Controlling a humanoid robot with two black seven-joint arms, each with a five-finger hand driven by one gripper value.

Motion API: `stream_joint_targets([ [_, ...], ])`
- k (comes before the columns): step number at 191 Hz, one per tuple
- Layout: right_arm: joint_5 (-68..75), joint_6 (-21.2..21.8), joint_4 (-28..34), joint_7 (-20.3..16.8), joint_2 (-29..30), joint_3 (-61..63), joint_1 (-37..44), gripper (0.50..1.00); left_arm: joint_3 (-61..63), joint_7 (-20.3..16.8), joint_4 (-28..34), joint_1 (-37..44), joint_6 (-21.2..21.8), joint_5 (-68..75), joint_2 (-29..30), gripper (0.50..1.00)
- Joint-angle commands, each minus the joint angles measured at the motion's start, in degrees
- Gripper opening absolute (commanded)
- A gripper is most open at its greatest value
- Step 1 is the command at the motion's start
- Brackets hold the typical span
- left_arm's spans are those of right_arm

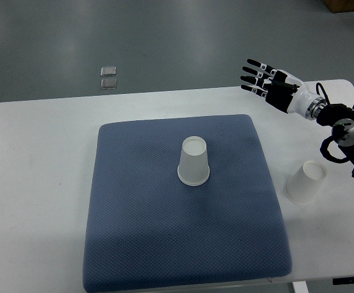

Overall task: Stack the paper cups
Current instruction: 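Move the right hand down toward the tipped-over white paper cup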

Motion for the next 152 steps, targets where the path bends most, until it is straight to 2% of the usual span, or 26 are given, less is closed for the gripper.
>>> stream_joint_targets([
  [1, 0.0, -0.3, 0.0, 0.0, -0.1, 0.0, 0.1, 0.924, 0.2, 0.2, -0.1, -0.1, 0.1, 0.5, 0.0, 1.000],
  [47, 0.0, -0.3, 0.0, -0.1, -0.1, 0.0, 0.2, 0.924, -0.7, 0.0, 0.0, -0.1, 0.1, 0.1, 0.0, 1.000],
  [92, 0.0, 1.6, 0.1, 0.0, -0.9, -0.1, 0.9, 0.924, -0.5, 0.0, 0.7, 0.0, 0.1, 0.1, 0.0, 1.000],
  [121, -4.5, 3.0, 0.4, 0.1, -4.1, -0.2, 1.7, 0.924, -0.6, 0.0, 0.5, 0.0, 0.1, 0.1, 0.0, 1.000],
  [152, -15.4, 3.0, 0.4, 1.7, -12.0, -0.2, 5.1, 0.924, -0.5, 0.0, 0.6, 0.0, 0.1, 0.1, 0.0, 1.000],
])
